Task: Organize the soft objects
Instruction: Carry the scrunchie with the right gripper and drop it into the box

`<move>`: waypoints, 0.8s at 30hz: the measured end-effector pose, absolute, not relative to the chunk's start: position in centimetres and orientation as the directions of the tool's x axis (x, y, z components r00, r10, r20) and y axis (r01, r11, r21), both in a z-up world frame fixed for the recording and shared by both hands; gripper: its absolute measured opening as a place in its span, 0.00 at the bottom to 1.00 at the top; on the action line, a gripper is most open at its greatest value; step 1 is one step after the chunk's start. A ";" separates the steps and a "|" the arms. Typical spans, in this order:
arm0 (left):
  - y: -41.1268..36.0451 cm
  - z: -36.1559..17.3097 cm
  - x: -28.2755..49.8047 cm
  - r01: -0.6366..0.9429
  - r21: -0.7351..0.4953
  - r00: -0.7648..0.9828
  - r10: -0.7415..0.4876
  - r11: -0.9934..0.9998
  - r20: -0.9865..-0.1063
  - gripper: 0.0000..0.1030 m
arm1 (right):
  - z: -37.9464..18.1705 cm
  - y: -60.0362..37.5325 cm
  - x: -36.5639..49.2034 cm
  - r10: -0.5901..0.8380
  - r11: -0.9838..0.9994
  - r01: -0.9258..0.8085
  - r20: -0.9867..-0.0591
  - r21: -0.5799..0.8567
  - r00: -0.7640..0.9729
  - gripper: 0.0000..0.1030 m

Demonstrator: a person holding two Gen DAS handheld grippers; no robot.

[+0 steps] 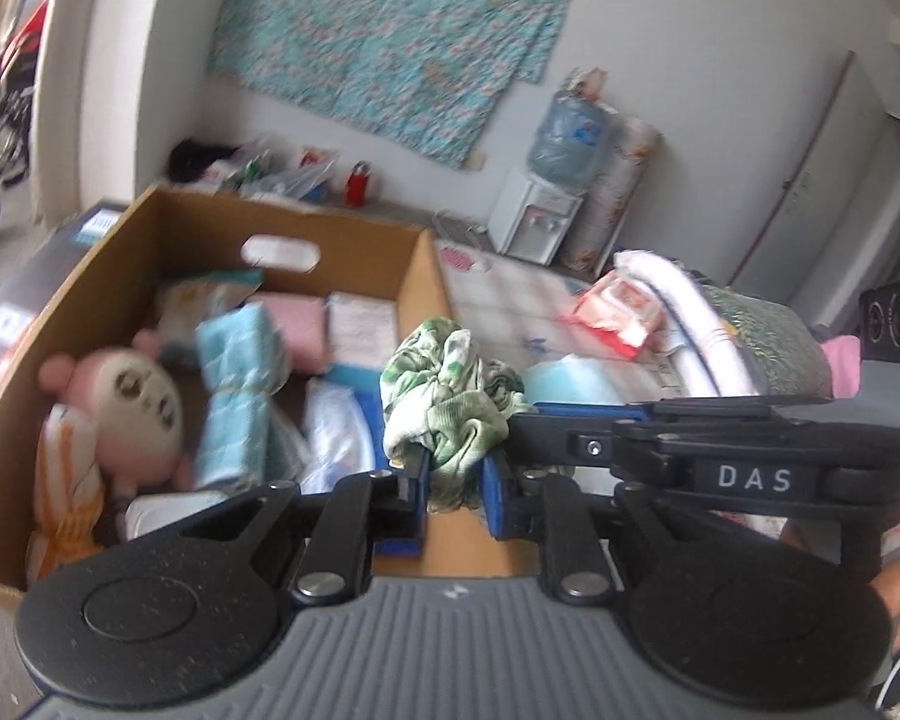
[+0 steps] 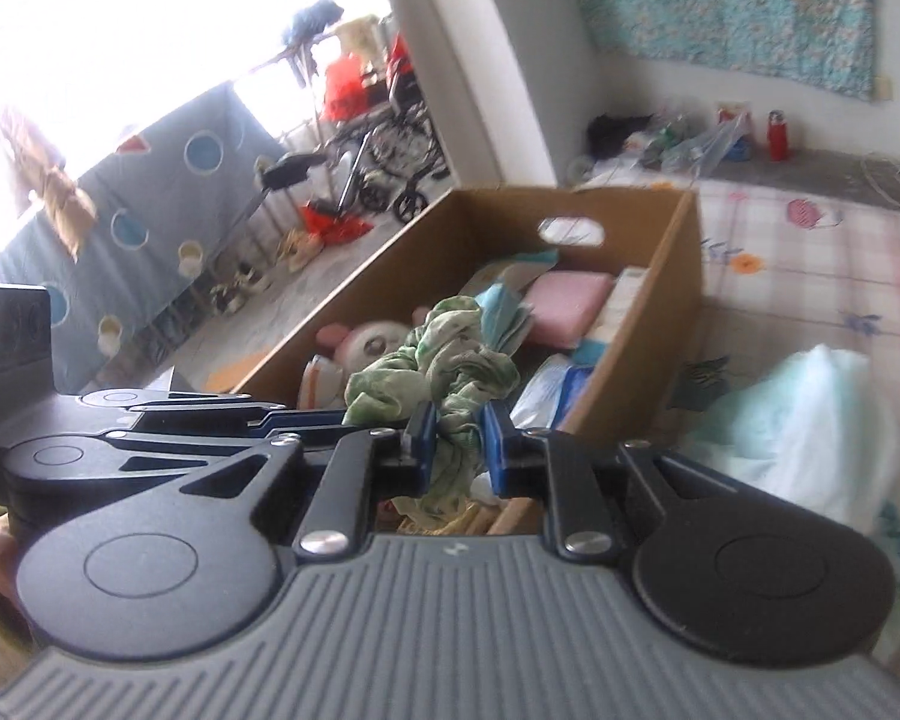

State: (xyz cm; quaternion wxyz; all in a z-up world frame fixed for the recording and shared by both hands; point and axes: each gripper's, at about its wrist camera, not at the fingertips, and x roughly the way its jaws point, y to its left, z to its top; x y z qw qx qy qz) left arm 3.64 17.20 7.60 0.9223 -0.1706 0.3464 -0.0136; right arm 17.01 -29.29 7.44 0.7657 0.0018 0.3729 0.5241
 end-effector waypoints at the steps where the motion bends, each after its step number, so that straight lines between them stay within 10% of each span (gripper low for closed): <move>1: 17.7 7.1 3.9 -0.106 -0.337 0.748 -0.149 0.935 -0.647 0.18 | 7.1 -28.5 17.0 0.797 0.448 -0.801 -0.583 0.396 0.158 0.17; 16: 19.0 0.3 6.6 -0.139 -0.373 0.544 -0.244 0.917 -0.803 0.20 | 7.0 -32.1 18.5 0.787 0.535 -0.717 -0.573 0.447 0.230 0.40; 24: 18.7 0.5 6.3 -0.145 -0.335 0.526 -0.214 0.931 -0.823 0.52 | 5.8 -33.9 18.8 0.775 0.568 -0.682 -0.578 0.460 0.254 0.49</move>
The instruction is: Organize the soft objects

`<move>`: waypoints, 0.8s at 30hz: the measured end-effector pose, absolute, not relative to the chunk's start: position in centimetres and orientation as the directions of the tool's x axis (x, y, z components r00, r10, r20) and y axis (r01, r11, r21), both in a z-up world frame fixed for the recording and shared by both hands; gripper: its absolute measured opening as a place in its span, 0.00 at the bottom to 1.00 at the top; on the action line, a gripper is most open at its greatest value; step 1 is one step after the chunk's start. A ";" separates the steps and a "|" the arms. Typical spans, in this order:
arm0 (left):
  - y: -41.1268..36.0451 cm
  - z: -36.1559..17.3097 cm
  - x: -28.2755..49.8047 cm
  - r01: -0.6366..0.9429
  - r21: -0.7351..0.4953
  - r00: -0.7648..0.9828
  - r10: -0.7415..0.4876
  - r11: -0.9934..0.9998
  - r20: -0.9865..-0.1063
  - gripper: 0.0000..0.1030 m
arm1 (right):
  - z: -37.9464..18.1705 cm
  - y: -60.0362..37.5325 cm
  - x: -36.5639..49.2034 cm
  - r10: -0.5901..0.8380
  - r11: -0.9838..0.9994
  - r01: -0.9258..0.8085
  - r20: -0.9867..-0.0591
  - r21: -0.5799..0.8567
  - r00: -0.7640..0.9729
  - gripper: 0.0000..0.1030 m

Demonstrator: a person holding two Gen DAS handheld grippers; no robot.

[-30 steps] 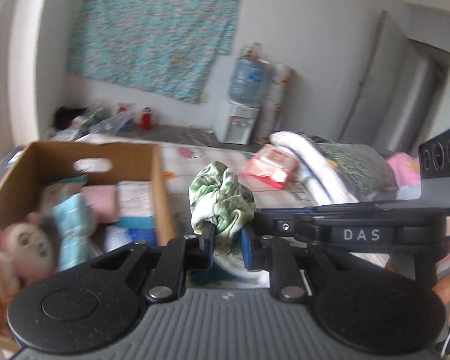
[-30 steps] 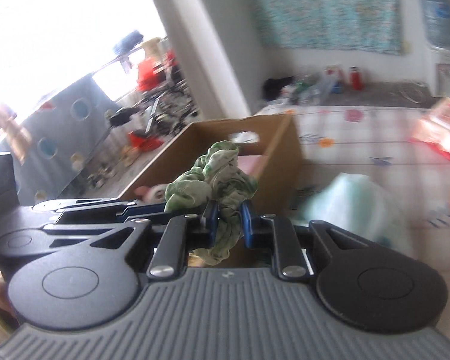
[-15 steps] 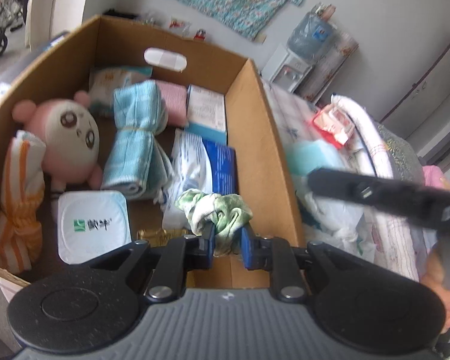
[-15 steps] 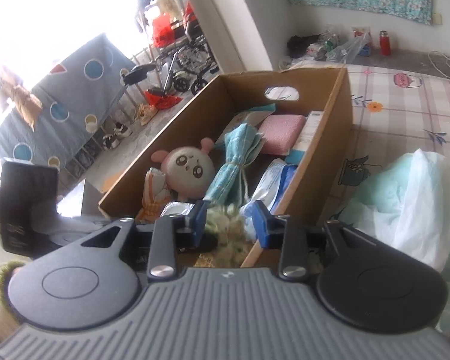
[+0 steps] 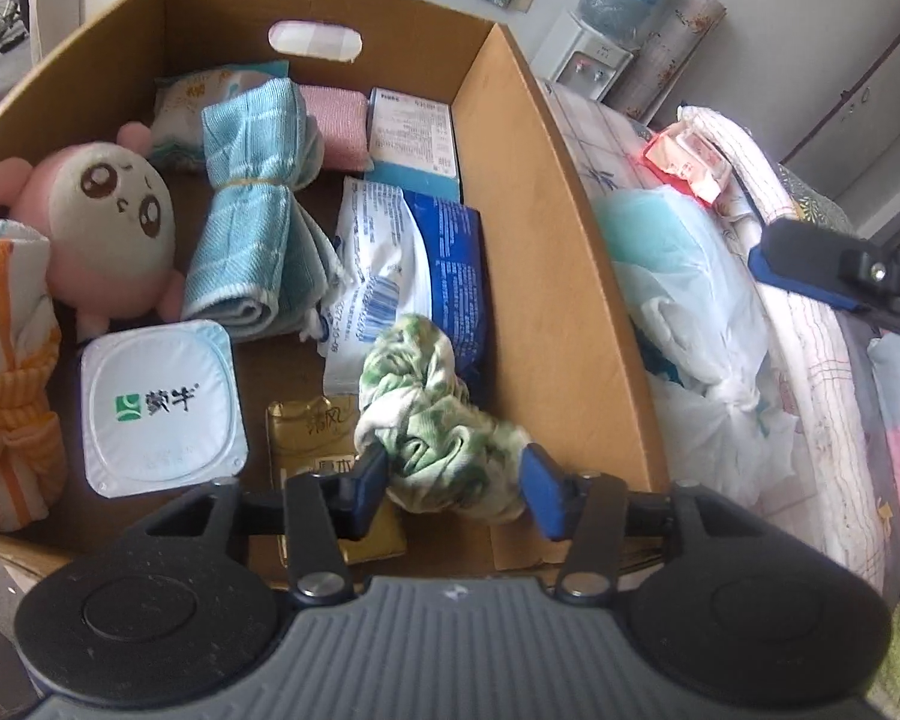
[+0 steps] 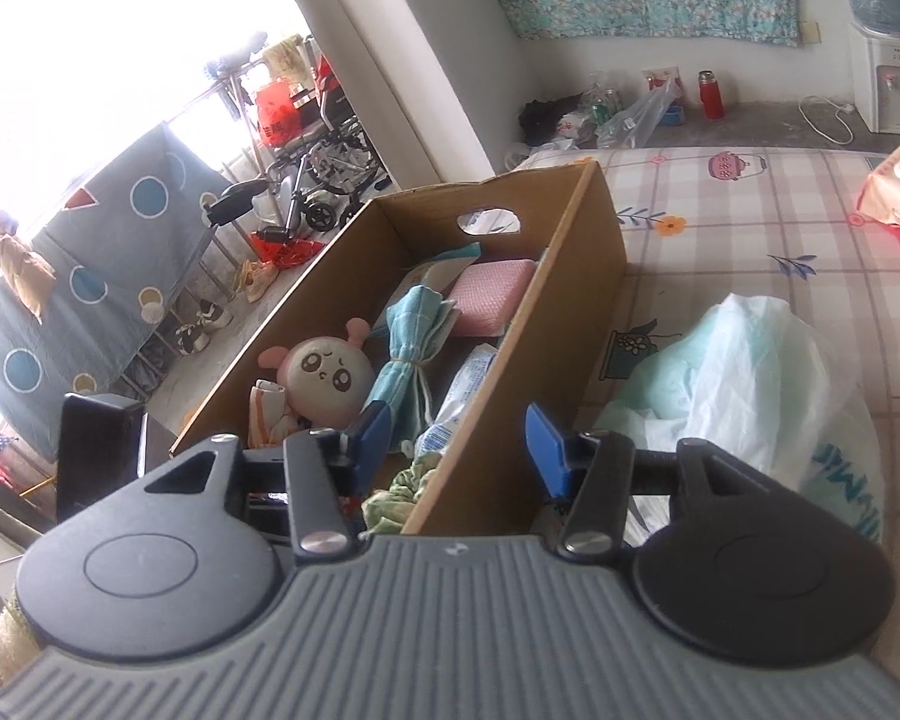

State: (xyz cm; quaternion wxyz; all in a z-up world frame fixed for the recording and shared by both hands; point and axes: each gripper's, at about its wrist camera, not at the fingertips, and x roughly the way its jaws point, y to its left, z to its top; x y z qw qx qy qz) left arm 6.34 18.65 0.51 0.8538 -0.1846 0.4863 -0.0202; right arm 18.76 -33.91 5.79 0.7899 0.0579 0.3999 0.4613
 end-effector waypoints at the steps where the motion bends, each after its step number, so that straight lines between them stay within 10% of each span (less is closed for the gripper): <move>1: 18.7 0.8 6.1 -0.143 -0.333 0.539 -0.209 0.932 -0.816 0.52 | 5.7 -34.2 18.7 0.774 0.572 -0.678 -0.578 0.462 0.259 0.49; 13: 19.8 2.1 6.4 -0.232 -0.431 0.634 -0.200 0.872 -0.747 0.53 | 3.5 -38.0 18.5 0.757 0.636 -0.569 -0.567 0.522 0.326 0.55; 24: 15.8 6.3 2.1 -0.136 -0.321 0.819 -0.076 0.937 -0.568 0.92 | 1.8 -41.2 15.5 0.650 0.758 -0.495 -0.567 0.426 0.507 0.79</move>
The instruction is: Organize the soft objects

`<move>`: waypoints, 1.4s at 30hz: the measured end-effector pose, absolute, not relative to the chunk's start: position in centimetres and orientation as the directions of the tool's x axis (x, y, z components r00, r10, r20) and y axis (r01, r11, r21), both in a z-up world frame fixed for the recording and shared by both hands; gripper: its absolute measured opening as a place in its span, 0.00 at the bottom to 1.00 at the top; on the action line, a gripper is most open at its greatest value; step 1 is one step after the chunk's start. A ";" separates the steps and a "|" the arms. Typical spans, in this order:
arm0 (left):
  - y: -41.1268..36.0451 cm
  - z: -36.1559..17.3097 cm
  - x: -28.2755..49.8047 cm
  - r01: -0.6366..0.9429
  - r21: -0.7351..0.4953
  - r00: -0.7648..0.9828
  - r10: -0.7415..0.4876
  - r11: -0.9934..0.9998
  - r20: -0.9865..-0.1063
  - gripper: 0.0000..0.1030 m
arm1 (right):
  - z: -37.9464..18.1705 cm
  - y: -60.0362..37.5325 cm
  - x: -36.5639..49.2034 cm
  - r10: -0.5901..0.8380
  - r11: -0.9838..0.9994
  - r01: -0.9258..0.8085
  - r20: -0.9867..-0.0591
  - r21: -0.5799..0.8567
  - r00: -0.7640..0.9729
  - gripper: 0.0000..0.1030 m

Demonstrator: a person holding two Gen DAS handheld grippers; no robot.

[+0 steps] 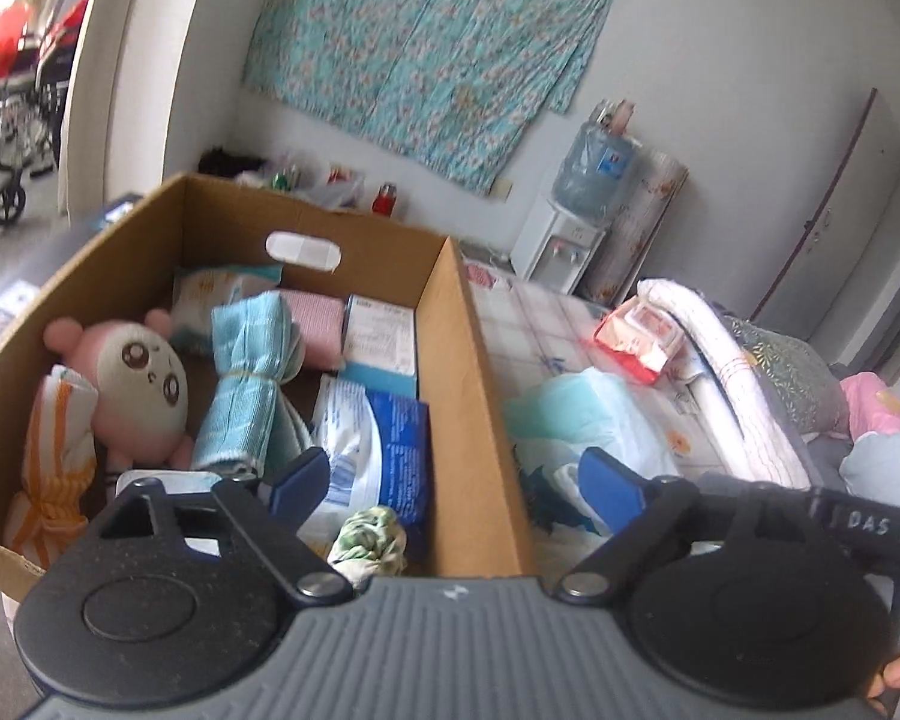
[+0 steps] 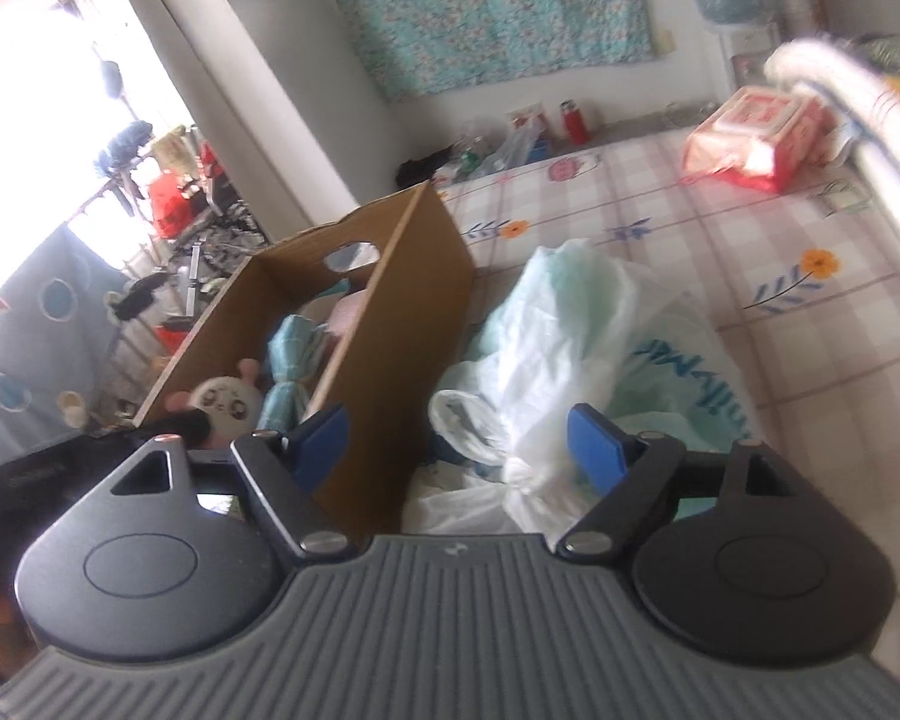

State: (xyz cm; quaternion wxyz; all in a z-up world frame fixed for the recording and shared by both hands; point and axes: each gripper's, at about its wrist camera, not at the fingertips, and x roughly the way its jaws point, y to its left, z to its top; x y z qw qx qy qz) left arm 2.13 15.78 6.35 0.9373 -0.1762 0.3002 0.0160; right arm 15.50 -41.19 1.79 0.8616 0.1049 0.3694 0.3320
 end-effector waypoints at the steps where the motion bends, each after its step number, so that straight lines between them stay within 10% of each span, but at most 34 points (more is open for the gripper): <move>1: 15.3 6.5 1.9 -0.131 -0.313 0.825 -0.073 0.941 -0.561 0.93 | 1.8 -41.2 15.0 0.627 0.775 -0.495 -0.567 0.392 0.533 0.81; 13: 10.5 6.3 -2.0 -0.066 -0.156 0.885 -0.014 0.986 -0.465 1.00 | 0.5 -44.2 11.4 0.511 0.855 -0.464 -0.538 0.234 0.671 0.95; 42: 10.4 4.5 -4.6 -0.248 -0.100 0.775 0.135 0.964 -0.617 1.00 | 1.3 -42.4 5.8 0.545 0.822 -0.526 -0.569 0.218 0.616 0.99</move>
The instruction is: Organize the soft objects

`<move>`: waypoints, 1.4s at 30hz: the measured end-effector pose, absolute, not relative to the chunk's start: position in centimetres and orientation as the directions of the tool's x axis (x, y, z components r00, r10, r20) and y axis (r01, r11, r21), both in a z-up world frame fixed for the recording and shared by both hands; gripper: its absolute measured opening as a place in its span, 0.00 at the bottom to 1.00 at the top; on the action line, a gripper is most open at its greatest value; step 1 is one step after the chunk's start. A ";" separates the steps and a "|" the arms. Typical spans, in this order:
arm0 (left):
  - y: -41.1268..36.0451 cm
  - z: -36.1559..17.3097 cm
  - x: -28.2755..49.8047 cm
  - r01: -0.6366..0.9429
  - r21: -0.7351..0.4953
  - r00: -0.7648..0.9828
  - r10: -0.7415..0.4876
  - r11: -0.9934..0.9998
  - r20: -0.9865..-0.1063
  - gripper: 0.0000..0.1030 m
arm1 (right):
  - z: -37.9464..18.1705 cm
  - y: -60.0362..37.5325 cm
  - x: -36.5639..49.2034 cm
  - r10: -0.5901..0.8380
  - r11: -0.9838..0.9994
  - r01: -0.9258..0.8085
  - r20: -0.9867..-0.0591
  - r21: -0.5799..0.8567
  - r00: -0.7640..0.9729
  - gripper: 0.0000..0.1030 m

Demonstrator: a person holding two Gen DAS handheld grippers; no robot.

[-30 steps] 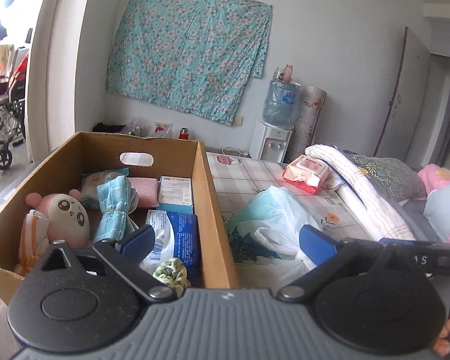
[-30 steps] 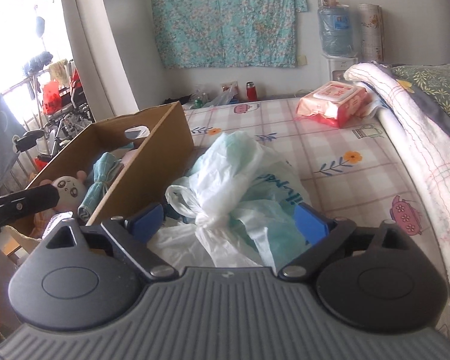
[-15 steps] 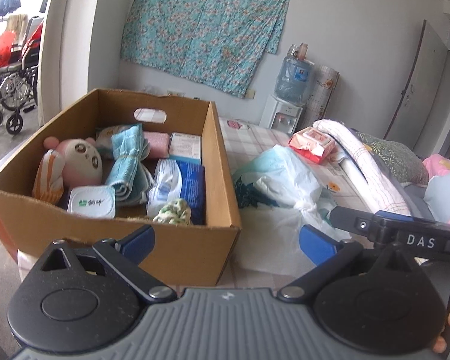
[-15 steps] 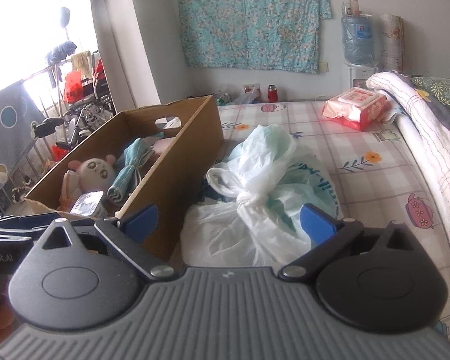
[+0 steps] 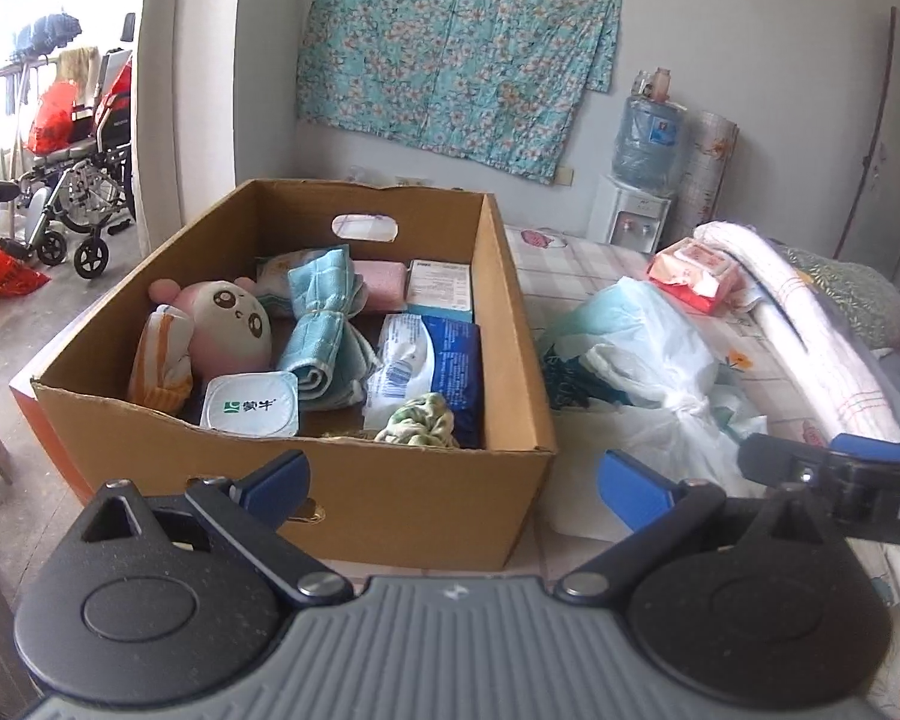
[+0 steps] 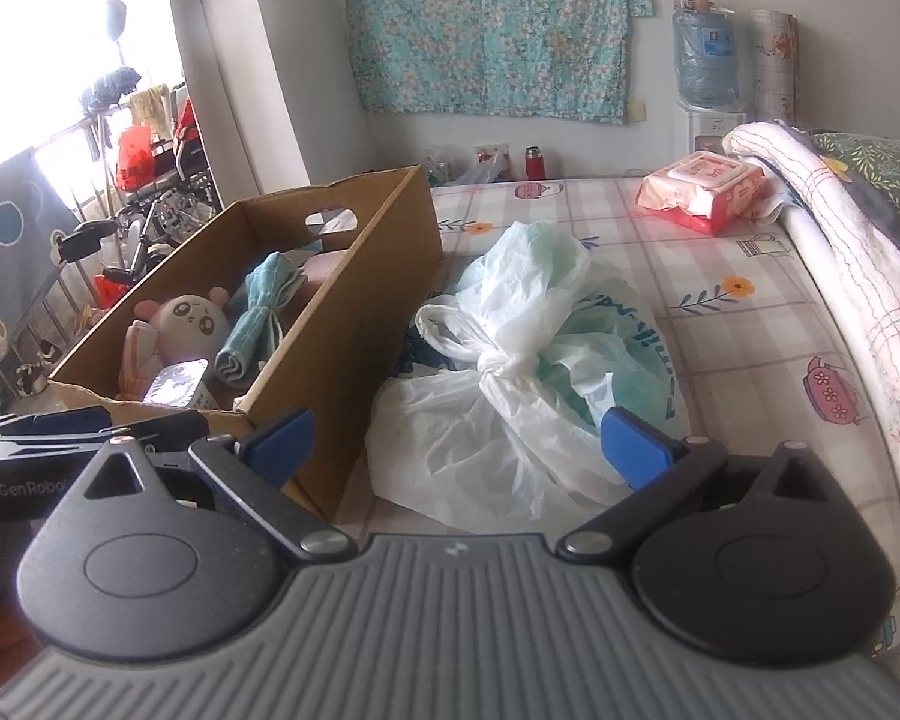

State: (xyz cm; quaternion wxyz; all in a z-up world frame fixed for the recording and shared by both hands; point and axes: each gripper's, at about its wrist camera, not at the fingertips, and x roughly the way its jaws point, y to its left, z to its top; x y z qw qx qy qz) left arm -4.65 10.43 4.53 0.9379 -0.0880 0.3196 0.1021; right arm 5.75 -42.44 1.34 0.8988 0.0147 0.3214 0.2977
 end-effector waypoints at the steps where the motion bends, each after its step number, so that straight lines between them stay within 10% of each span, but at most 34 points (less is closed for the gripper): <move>1: 10.7 4.4 -4.6 -0.249 -0.111 0.775 0.129 0.962 -0.619 1.00 | 1.3 -42.5 5.9 0.546 0.821 -0.524 -0.572 0.224 0.612 0.99; 42: 12.1 2.9 -3.6 -0.304 -0.085 0.699 0.162 0.949 -0.696 0.99 | -0.6 -38.4 7.6 0.541 0.791 -0.583 -0.657 0.186 0.525 0.99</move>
